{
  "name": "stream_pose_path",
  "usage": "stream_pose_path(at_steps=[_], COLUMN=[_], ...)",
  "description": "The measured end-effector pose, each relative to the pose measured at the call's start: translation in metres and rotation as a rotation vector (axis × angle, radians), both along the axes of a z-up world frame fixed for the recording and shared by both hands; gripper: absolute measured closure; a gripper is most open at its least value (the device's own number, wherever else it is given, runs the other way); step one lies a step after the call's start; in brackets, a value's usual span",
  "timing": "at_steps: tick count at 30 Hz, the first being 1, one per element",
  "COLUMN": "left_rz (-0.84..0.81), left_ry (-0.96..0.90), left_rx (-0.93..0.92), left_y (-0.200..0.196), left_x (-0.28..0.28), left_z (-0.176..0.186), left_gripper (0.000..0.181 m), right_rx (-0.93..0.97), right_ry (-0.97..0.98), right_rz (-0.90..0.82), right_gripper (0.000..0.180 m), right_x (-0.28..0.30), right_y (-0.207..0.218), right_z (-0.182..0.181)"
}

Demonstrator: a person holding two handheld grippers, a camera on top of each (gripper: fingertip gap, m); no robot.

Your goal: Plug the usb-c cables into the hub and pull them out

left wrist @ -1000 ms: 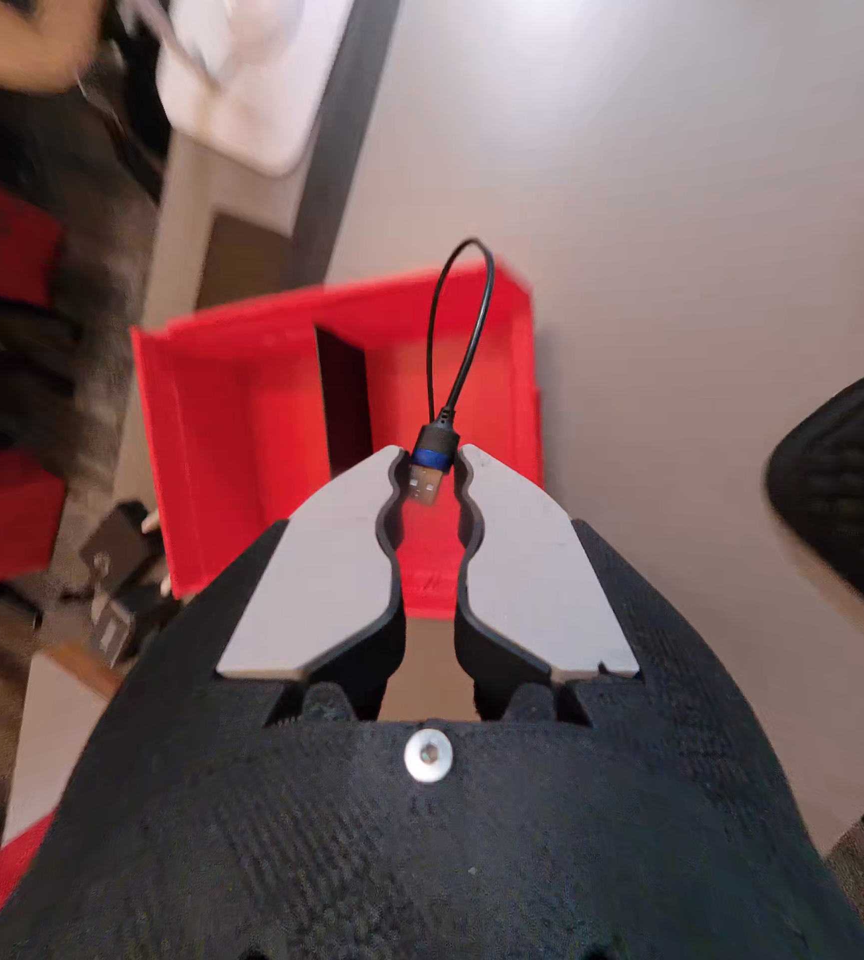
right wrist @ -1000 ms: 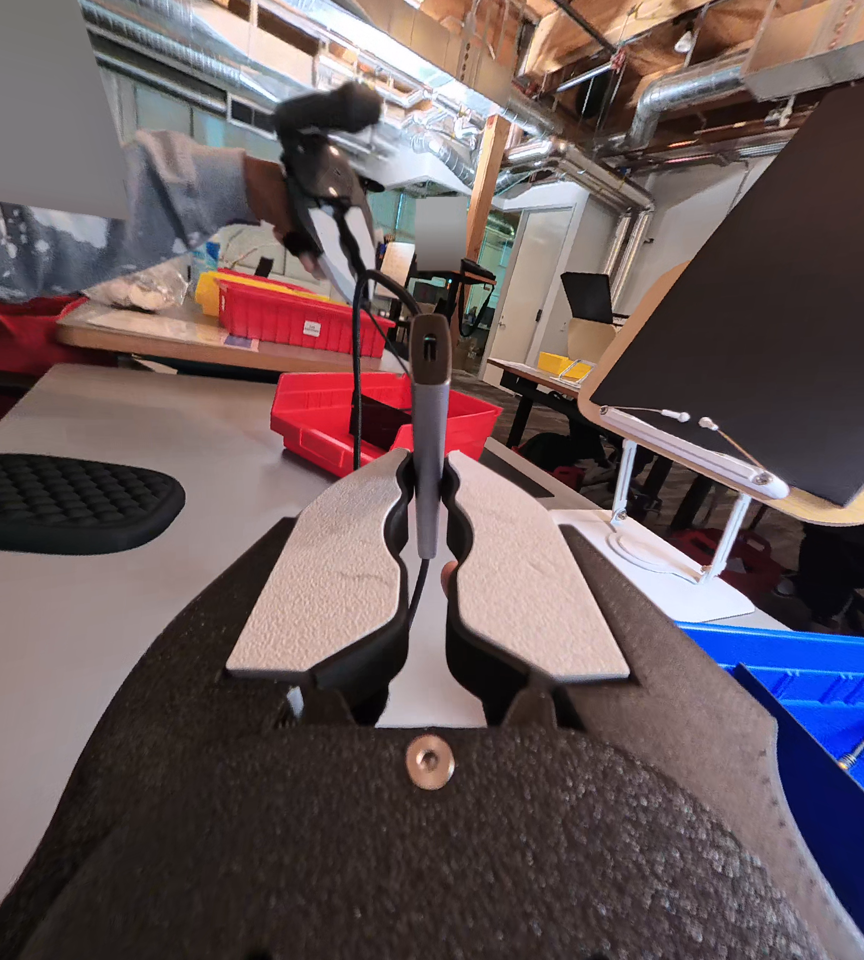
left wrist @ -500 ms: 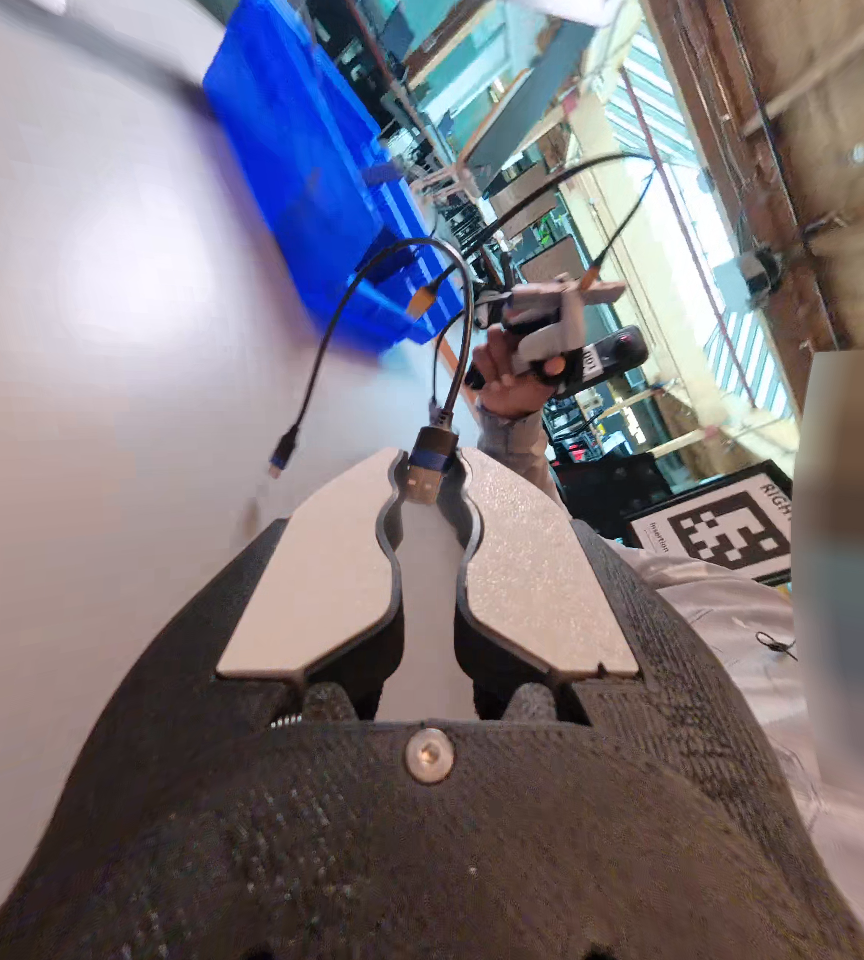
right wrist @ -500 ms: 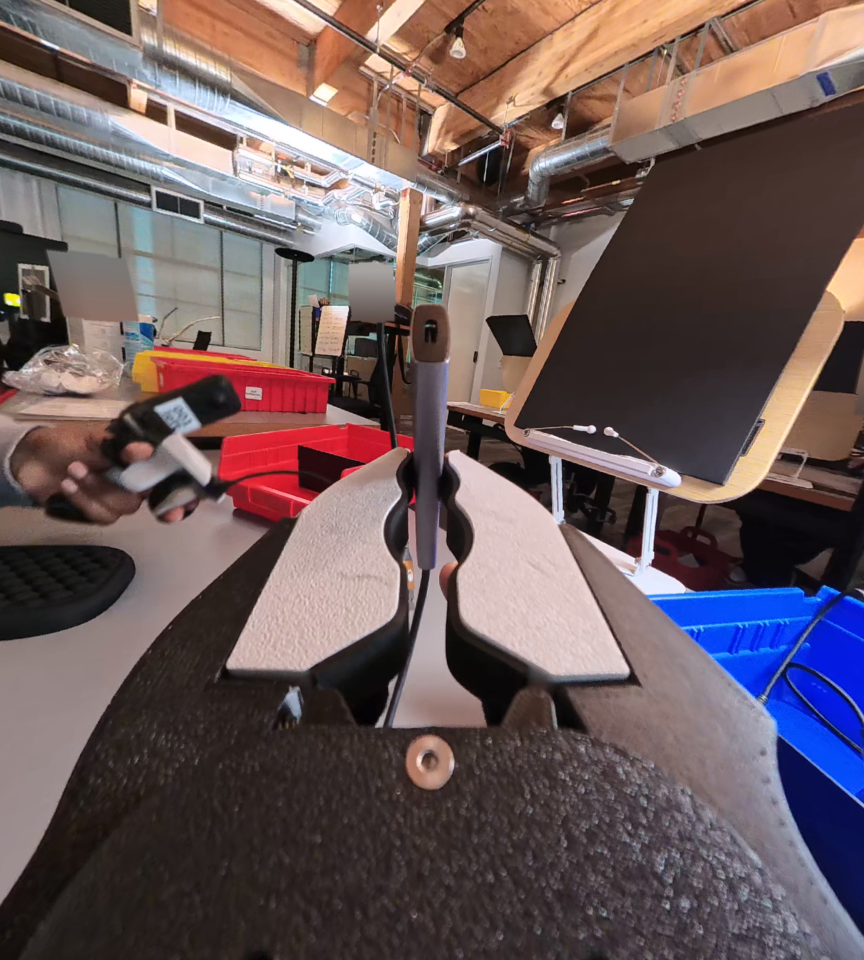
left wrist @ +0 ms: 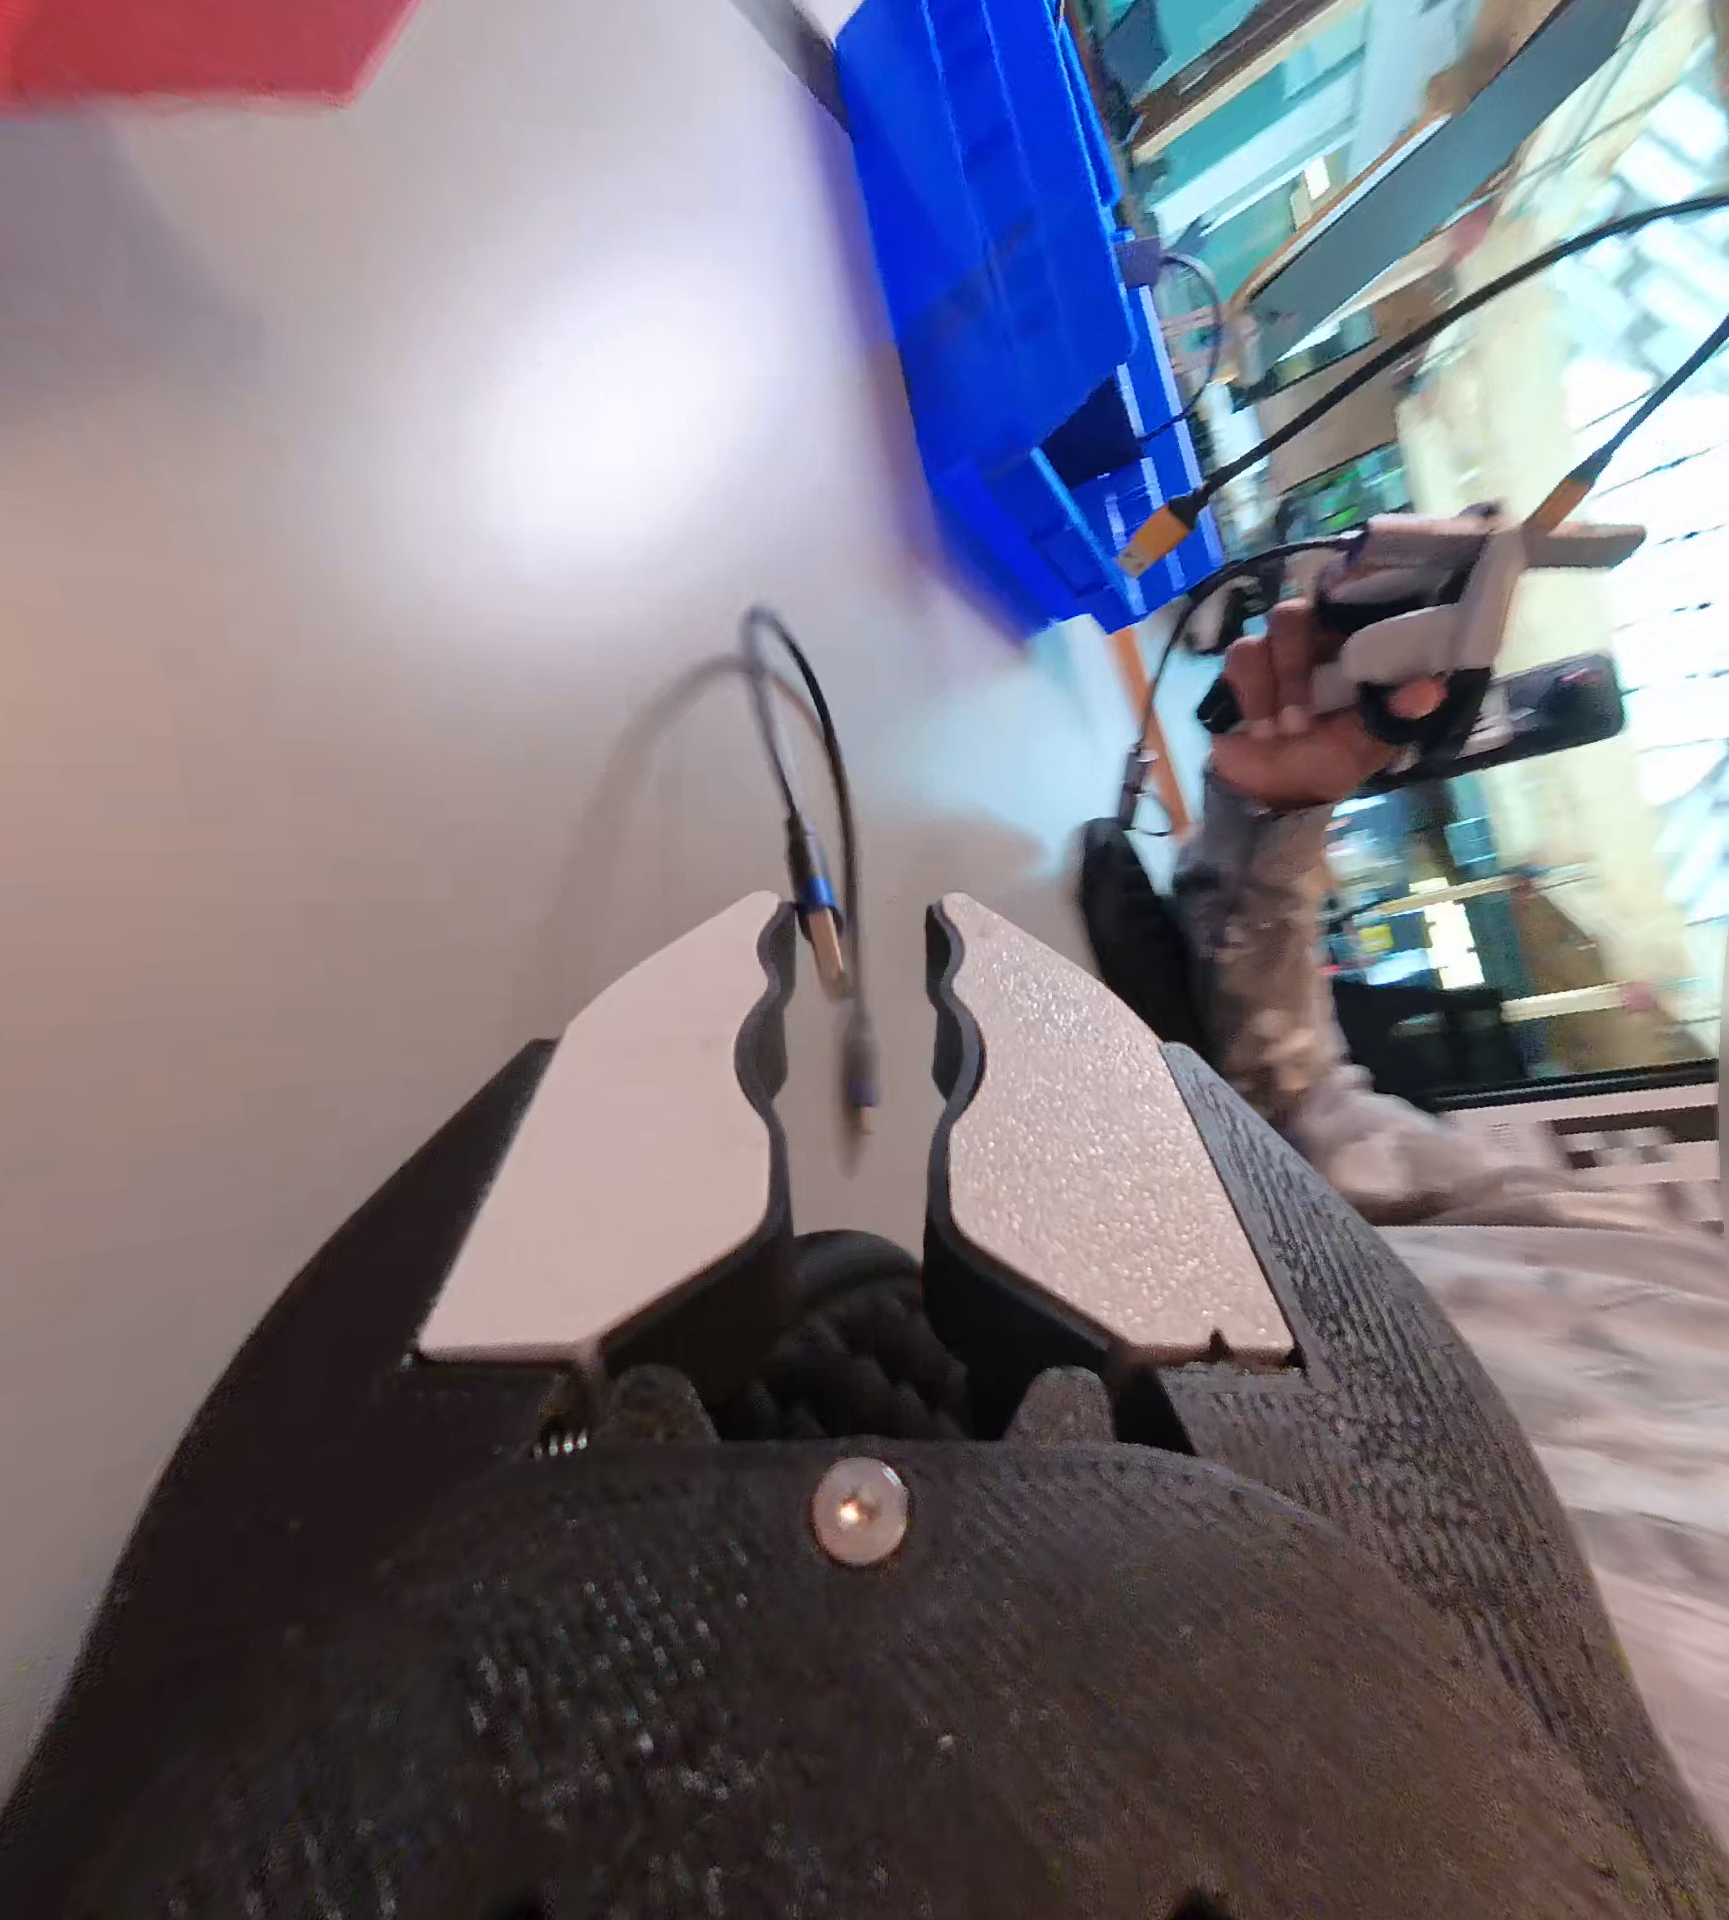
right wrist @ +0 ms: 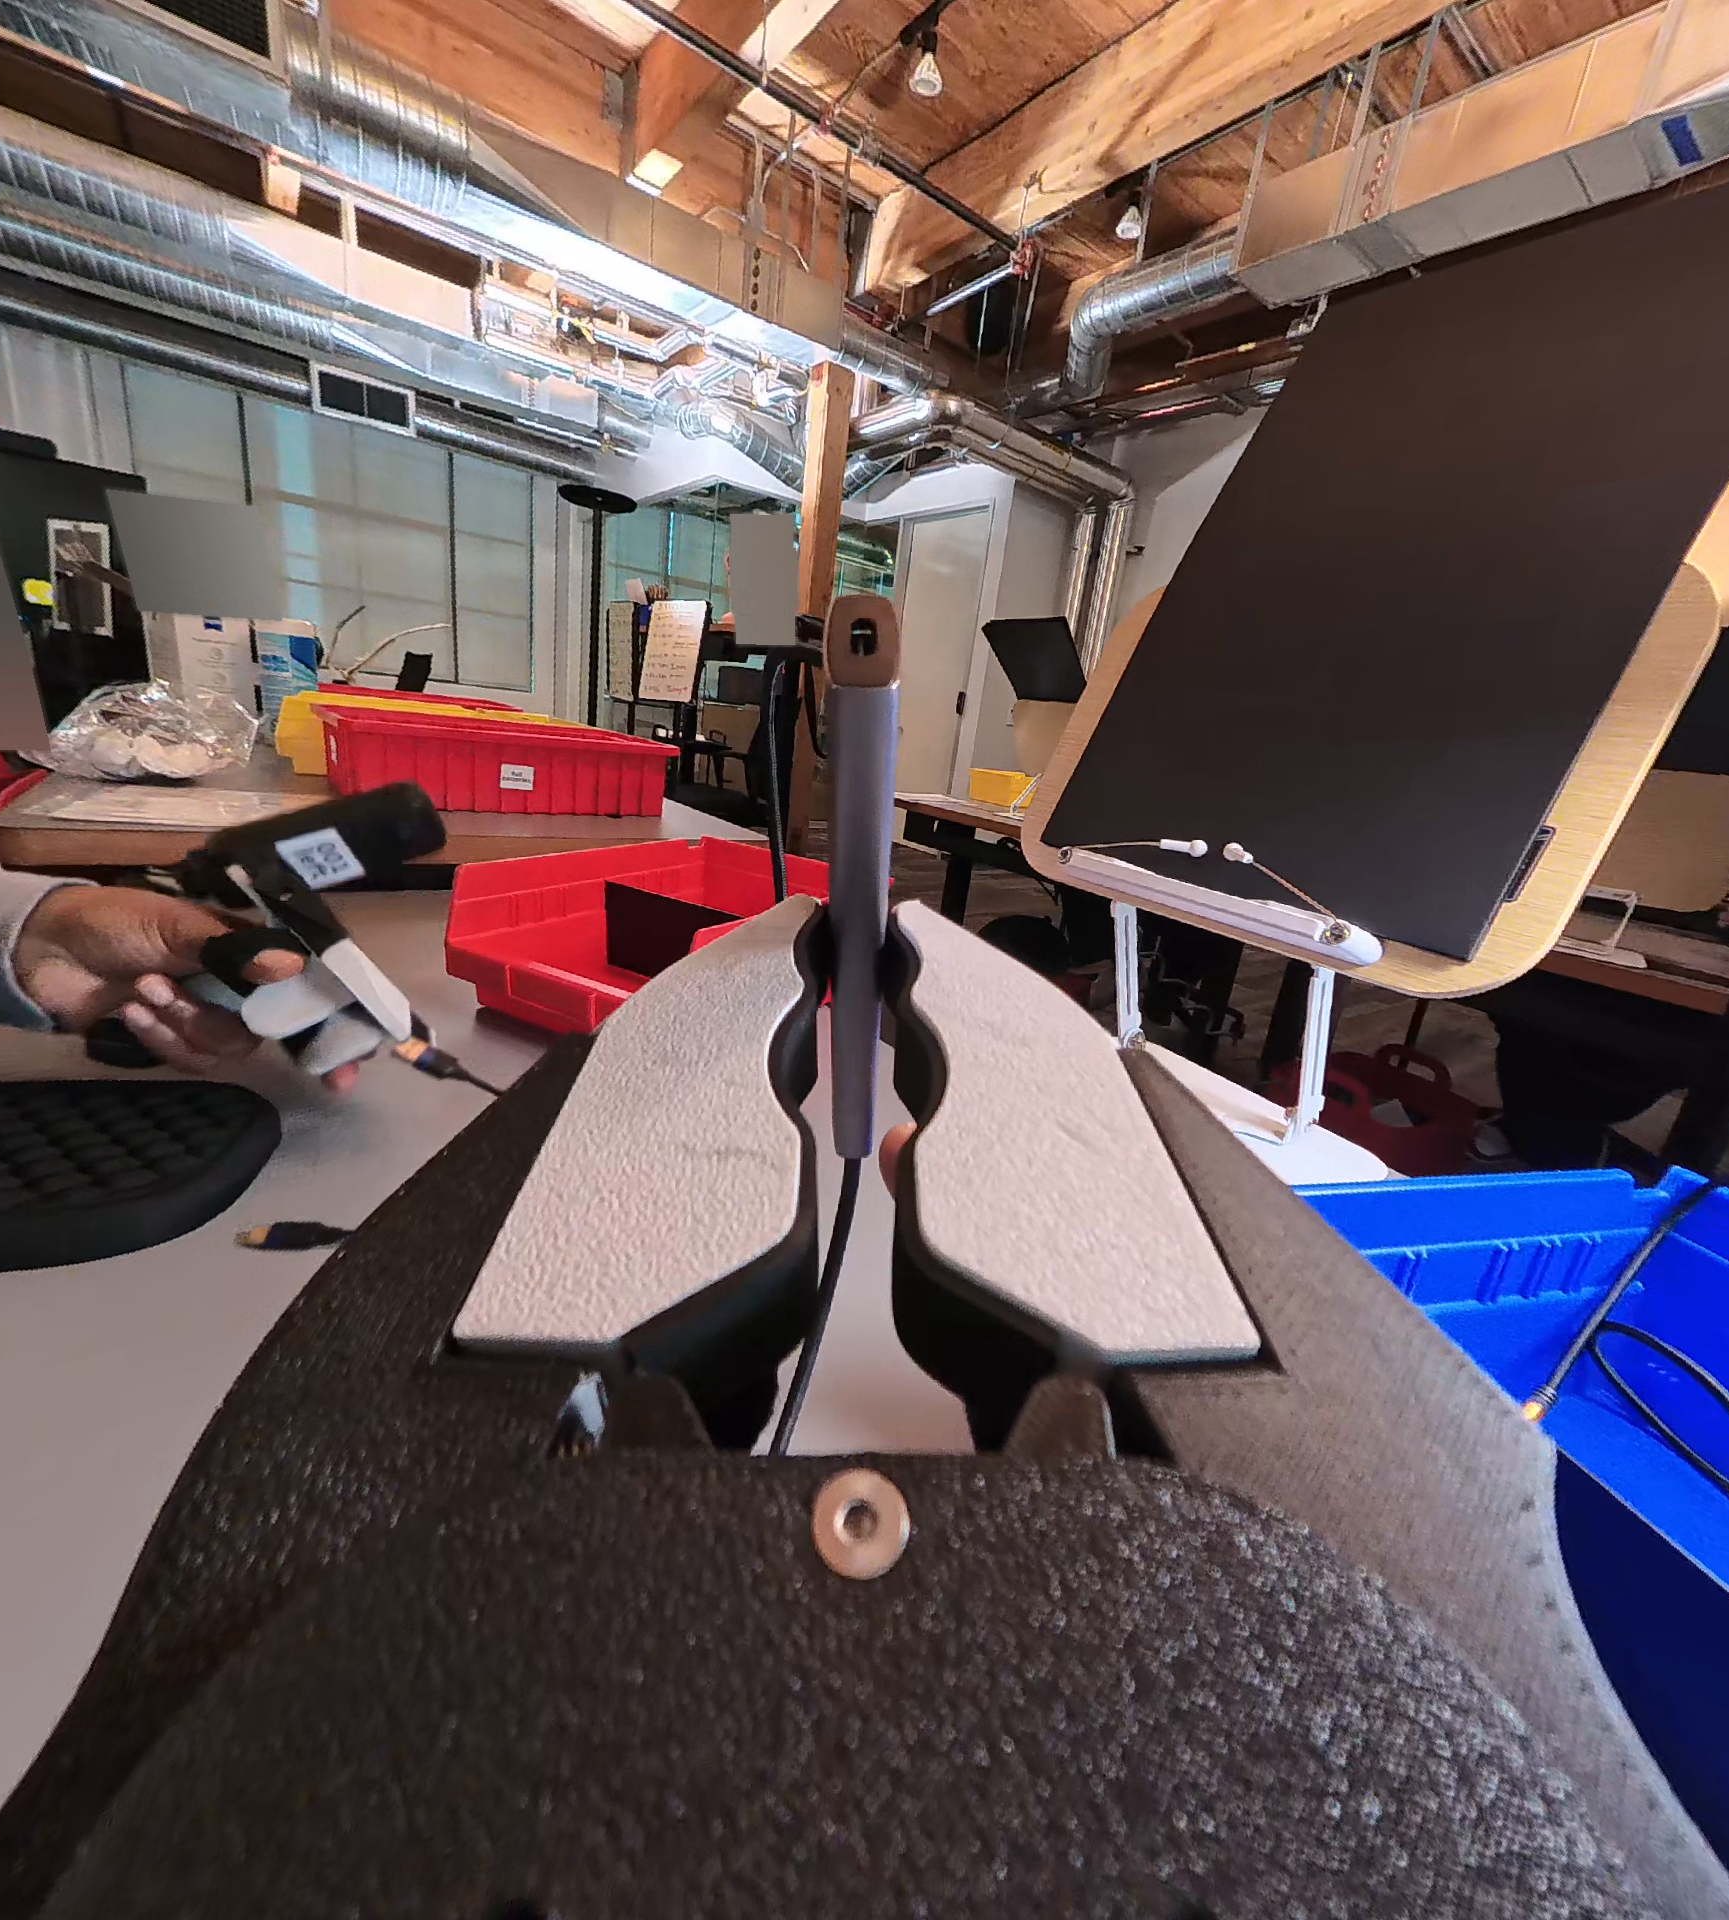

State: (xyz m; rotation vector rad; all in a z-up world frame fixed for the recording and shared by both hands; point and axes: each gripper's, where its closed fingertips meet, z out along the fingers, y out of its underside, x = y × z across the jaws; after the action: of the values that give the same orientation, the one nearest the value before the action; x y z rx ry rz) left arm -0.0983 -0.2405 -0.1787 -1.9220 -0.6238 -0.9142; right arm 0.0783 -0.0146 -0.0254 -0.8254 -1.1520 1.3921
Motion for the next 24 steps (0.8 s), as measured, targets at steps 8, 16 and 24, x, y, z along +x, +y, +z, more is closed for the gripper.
stream_pose_path(at_steps=[8,16,24], left_rz=[-0.583,-1.219,-1.612], left_ry=[0.894,1.169,1.241], left_rx=[-0.089,-0.094,-0.057], left_y=[0.003,0.018,0.019], left_x=[0.005,0.043,0.072], left_z=[0.000,-0.009,-0.048], left_gripper=[0.151,0.147,0.147], right_rx=[-0.002,-0.004,-0.019], right_ry=[-0.025,-0.034,-0.026], right_rz=[0.016,0.015,-0.007], right_gripper=[0.171,0.171,0.171], right_x=[-0.006,-0.005,0.000], right_y=[-0.003,0.000,0.009], right_z=[-0.006,-0.010,-0.009])
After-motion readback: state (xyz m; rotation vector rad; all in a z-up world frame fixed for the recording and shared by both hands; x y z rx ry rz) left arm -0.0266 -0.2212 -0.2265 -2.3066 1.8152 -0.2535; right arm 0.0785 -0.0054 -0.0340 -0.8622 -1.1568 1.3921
